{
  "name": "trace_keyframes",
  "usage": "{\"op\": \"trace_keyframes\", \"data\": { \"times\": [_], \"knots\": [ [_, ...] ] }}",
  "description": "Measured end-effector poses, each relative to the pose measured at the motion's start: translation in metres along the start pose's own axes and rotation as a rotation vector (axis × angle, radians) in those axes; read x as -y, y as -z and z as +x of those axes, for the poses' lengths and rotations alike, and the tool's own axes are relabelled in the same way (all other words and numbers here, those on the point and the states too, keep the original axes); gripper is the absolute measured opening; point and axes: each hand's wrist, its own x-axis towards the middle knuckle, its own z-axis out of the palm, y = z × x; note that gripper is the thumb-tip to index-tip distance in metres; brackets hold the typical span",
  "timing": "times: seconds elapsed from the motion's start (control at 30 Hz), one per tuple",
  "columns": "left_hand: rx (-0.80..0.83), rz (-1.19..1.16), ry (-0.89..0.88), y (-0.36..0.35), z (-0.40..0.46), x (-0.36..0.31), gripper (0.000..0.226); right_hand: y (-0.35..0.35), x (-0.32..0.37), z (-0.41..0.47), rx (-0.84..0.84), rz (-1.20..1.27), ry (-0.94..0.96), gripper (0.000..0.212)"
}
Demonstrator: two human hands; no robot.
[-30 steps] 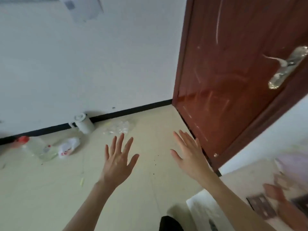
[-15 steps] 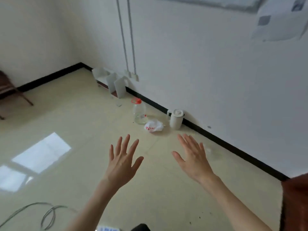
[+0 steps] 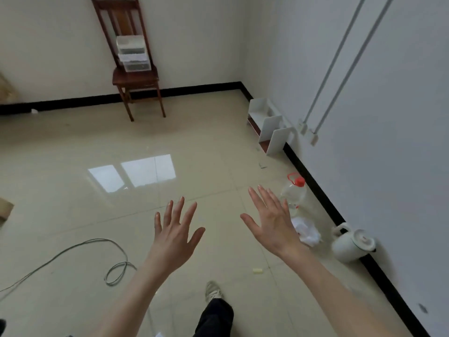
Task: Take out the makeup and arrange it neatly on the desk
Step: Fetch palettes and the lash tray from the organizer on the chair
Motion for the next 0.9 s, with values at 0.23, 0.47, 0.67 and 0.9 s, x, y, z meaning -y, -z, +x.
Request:
{"op": "trace_keyframes", "data": {
  "times": [0.23,0.47,0.67,0.9],
  "knots": [
    [-0.143,-0.029,0.069,0.057,0.157,0.065,0.063,0.01,0.039,0.187,0.014,-0.037,0.14,0.064],
    [-0.096,0.021,0.168,0.073,0.259,0.123,0.07,0.0,0.069,0.333,0.066,-0.055,0.207,0.066],
    [-0.086,0.001,0.248,0.086,0.383,0.167,0.063,-0.011,0.08,0.481,0.081,-0.054,0.259,0.066],
    [-0.218,0.018,0.297,0.149,0.548,0.222,0.063,0.015,0.126,0.683,0.046,-0.031,0.376,0.067]
  ]
}}
